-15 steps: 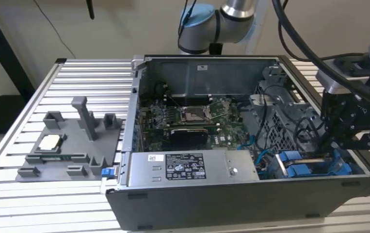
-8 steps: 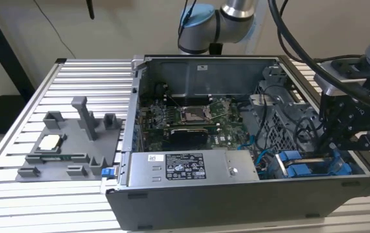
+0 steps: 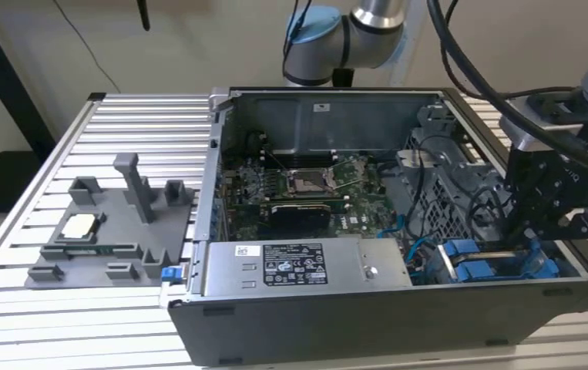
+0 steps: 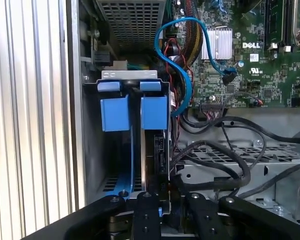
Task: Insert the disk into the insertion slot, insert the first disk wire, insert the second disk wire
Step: 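Insert the first disk wire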
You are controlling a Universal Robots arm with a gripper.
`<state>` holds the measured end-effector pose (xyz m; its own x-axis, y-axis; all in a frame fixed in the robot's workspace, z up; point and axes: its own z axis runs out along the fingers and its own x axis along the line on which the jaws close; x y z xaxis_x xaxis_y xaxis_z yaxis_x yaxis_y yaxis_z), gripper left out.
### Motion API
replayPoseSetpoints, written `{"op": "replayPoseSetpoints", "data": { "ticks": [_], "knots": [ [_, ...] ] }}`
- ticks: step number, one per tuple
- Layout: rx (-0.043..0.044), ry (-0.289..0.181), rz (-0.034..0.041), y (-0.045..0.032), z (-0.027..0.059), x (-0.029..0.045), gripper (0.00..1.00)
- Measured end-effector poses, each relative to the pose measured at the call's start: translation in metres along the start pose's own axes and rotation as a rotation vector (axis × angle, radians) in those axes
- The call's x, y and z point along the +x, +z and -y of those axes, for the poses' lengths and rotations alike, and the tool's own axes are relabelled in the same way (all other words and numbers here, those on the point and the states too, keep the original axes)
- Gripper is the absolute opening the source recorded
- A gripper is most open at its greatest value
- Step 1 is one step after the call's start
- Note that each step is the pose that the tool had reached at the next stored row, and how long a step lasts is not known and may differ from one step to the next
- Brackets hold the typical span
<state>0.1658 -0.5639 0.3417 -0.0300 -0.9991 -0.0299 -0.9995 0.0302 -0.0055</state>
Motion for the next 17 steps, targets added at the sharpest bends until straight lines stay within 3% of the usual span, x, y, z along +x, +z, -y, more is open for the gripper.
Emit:
{"op": "replayPoseSetpoints", "data": {
  "ticks": [9, 12, 17],
  "knots": [
    [-0.0036, 0.000, -0.0012, -0.0309, 0.0002, -0.0018, 0.26],
    [-0.0036, 0.000, -0.0012, -0.0356, 0.0002, -0.0027, 0.26],
    [-0.0036, 0.000, -0.0016, -0.0360, 0.0013, -0.0031, 0.26]
  ]
}}
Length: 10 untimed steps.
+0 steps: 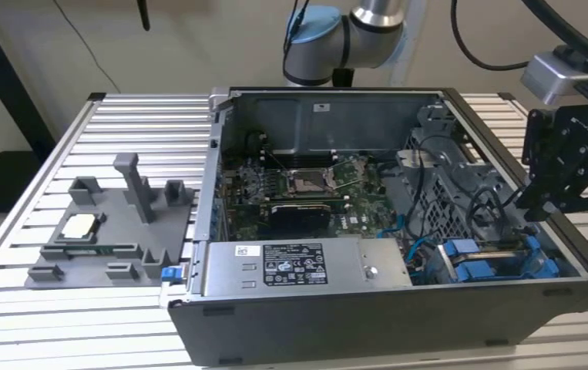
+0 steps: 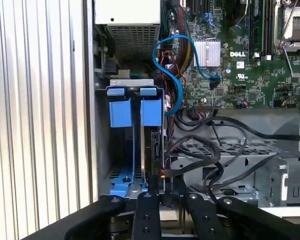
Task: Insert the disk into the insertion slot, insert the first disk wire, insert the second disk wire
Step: 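Insert the first disk wire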
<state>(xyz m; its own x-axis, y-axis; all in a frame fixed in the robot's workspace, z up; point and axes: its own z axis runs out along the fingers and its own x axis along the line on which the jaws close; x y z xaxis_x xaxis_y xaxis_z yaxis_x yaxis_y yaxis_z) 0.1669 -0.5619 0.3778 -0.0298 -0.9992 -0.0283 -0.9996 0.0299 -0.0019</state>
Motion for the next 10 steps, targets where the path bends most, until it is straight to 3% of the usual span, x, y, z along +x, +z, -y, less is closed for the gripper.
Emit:
{"op": "replayPoseSetpoints", "data": {
  "ticks": [7, 10],
  "knots": [
    [-0.0027, 0.000, 0.0001, 0.0001, 0.0122, -0.0004, 0.26],
    [-0.0044, 0.000, 0.0002, 0.0002, 0.0230, -0.0007, 0.26]
  ]
}}
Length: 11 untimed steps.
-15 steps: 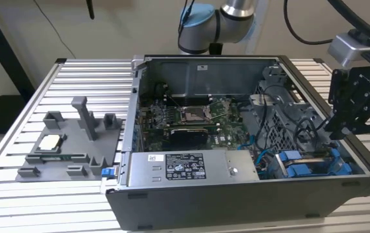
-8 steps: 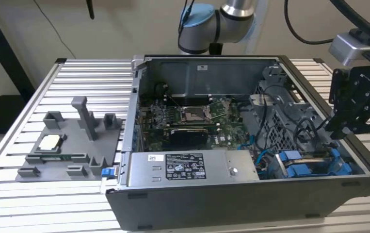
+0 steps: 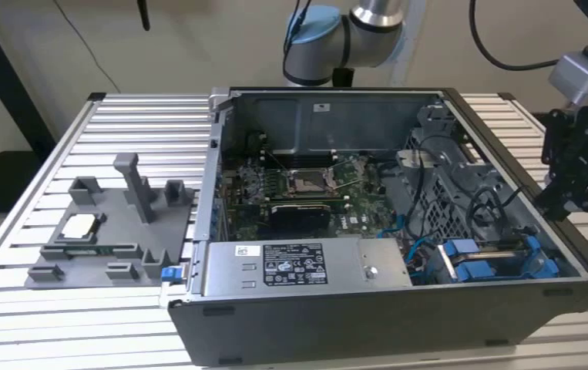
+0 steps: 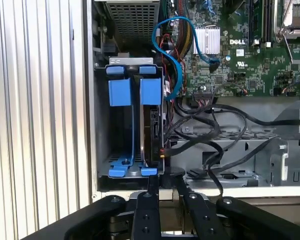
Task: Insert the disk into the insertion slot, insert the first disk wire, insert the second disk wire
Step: 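Insert the first disk wire, then insert the second disk wire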
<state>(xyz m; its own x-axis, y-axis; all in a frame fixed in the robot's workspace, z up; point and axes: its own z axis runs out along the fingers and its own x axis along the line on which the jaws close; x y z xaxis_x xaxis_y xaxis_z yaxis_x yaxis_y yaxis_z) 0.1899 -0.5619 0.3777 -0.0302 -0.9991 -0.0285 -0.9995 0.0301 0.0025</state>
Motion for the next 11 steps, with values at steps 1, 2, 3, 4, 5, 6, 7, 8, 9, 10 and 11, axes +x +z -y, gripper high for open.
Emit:
{"op": "replayPoseSetpoints", "data": {
  "ticks": [1, 2, 3, 4, 5, 6, 7, 8, 9, 10, 11],
  "knots": [
    [-0.0001, 0.000, 0.0001, 0.0000, 0.0015, 0.0000, 0.26],
    [-0.0002, 0.000, 0.0000, 0.0000, 0.0029, -0.0001, 0.26],
    [-0.0003, 0.000, 0.0001, 0.0000, 0.0043, -0.0001, 0.26],
    [-0.0003, 0.000, 0.0002, 0.0000, 0.0057, -0.0002, 0.26],
    [-0.0004, 0.000, 0.0002, 0.0000, 0.0070, -0.0002, 0.26],
    [-0.0005, 0.000, 0.0003, 0.0000, 0.0082, -0.0002, 0.26],
    [-0.0005, 0.000, 0.0009, 0.0000, 0.0091, -0.0003, 0.26],
    [-0.0005, 0.000, 0.0019, 0.0000, 0.0100, -0.0003, 0.26],
    [-0.0006, 0.000, 0.0031, 0.0000, 0.0109, -0.0003, 0.26],
    [-0.0007, 0.000, 0.0040, 0.0000, 0.0116, -0.0004, 0.26],
    [-0.0007, 0.000, 0.0047, 0.0000, 0.0123, -0.0003, 0.26]
  ]
}}
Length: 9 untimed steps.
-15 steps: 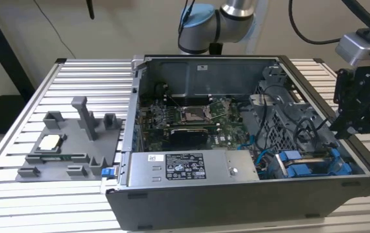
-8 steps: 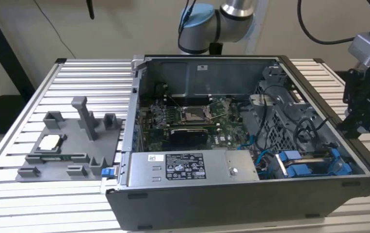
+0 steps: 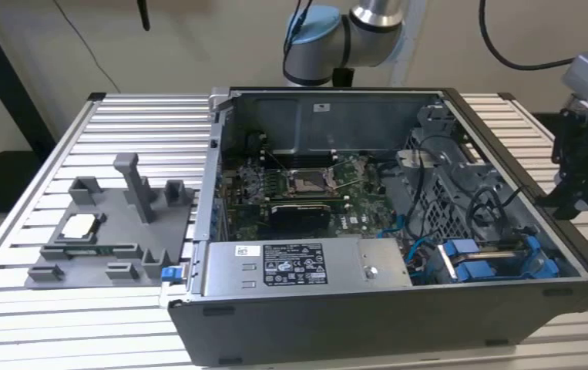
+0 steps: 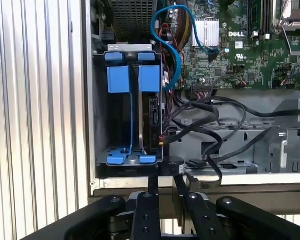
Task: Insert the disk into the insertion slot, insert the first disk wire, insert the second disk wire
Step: 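Insert the second disk wire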
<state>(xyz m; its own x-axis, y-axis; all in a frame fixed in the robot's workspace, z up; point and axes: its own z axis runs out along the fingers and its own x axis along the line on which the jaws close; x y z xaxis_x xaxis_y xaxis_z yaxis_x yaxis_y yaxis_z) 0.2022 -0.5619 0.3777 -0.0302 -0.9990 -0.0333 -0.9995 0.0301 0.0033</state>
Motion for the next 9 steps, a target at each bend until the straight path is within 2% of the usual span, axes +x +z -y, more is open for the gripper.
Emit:
{"op": "replayPoseSetpoints", "data": {
  "ticks": [9],
  "knots": [
    [-0.0001, 0.000, 0.0009, 0.0000, 0.0017, -0.0001, 0.26]
  ]
}}
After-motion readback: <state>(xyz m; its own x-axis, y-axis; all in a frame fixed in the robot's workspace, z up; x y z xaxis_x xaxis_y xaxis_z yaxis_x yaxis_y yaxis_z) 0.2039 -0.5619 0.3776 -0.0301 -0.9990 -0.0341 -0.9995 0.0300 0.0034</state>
